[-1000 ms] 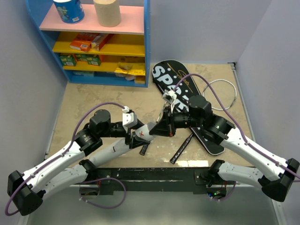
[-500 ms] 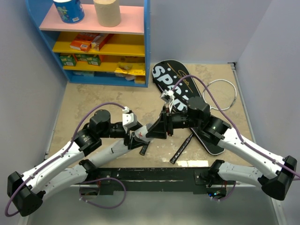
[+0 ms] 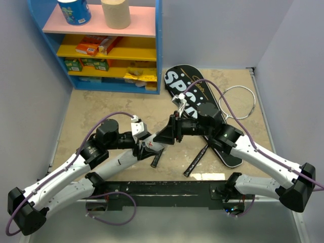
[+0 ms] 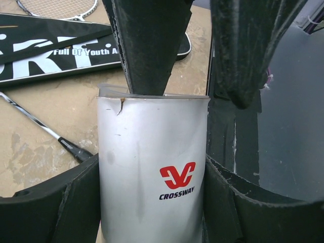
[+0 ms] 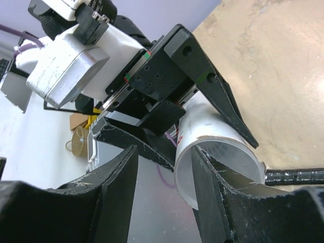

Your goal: Pack up the badminton gear

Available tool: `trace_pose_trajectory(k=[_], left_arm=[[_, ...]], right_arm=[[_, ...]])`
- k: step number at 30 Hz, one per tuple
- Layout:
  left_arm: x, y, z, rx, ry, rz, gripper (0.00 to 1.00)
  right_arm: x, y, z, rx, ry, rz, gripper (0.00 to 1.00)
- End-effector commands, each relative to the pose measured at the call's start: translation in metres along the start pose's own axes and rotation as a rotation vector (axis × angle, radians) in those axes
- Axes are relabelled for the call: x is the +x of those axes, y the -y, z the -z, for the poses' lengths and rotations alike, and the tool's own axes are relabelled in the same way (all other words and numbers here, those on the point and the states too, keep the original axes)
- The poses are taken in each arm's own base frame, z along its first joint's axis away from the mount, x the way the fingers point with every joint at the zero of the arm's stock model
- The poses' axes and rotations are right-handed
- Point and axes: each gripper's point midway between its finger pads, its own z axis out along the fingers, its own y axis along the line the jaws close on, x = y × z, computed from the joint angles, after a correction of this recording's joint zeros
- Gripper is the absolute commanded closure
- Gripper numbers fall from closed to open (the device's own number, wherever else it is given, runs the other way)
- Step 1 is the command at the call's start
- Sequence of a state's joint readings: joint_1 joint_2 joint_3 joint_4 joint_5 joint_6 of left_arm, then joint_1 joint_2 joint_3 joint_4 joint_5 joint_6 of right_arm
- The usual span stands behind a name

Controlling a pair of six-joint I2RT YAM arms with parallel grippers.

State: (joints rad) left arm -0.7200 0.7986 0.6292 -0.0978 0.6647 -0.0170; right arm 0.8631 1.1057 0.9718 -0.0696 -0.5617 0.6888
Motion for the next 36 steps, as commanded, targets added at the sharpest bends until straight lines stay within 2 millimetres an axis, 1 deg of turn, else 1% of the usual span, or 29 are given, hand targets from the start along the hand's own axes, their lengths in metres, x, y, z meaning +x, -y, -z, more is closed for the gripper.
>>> trace_pose_trajectory(k=[1, 5, 7, 8, 9, 15, 23, 27, 33, 34, 36], left_arm=[[-0.055, 0.023, 0.001, 0.098, 0.180, -0.119, 0.92], [-0.056, 0.024, 0.002, 0.103, 0.186, -0.121, 0.92], [-0.057, 0.024, 0.003, 0.101, 0.189, -0.124, 0.92], [-0.057, 0.024, 0.003, 0.101, 0.190, -0.125, 0.92], [-0.057, 0.024, 0.003, 0.101, 0.190, -0.125, 0.92], [-0.057, 0.025, 0.003, 0.101, 0.190, -0.123, 0.92], [-0.058, 0.025, 0.003, 0.101, 0.193, -0.125, 0.92], [-0.056, 0.024, 0.002, 0.101, 0.186, -0.119, 0.92], [-0.055, 0.023, 0.002, 0.100, 0.185, -0.118, 0.92], [-0.056, 0.024, 0.002, 0.101, 0.186, -0.119, 0.92], [-0.055, 0.024, 0.002, 0.101, 0.184, -0.117, 0.92]], right_arm=[[0.011, 0.024, -0.015, 0.063, -0.003, -0.033, 0.49], [0.015, 0.036, -0.013, 0.089, 0.012, -0.065, 0.48], [0.021, 0.043, -0.011, 0.106, 0.008, -0.089, 0.48], [0.015, 0.043, -0.010, 0.100, 0.036, -0.082, 0.48], [0.016, 0.046, -0.008, 0.105, 0.042, -0.090, 0.48], [0.006, 0.042, -0.001, 0.104, 0.075, -0.087, 0.47], [0.010, 0.043, 0.008, 0.117, 0.093, -0.102, 0.46], [0.005, 0.037, 0.017, 0.109, 0.129, -0.105, 0.46], [-0.010, 0.017, 0.033, 0.082, 0.201, -0.079, 0.43], [-0.008, 0.017, 0.035, 0.092, 0.195, -0.086, 0.42], [-0.012, 0.014, 0.040, 0.096, 0.213, -0.080, 0.42]])
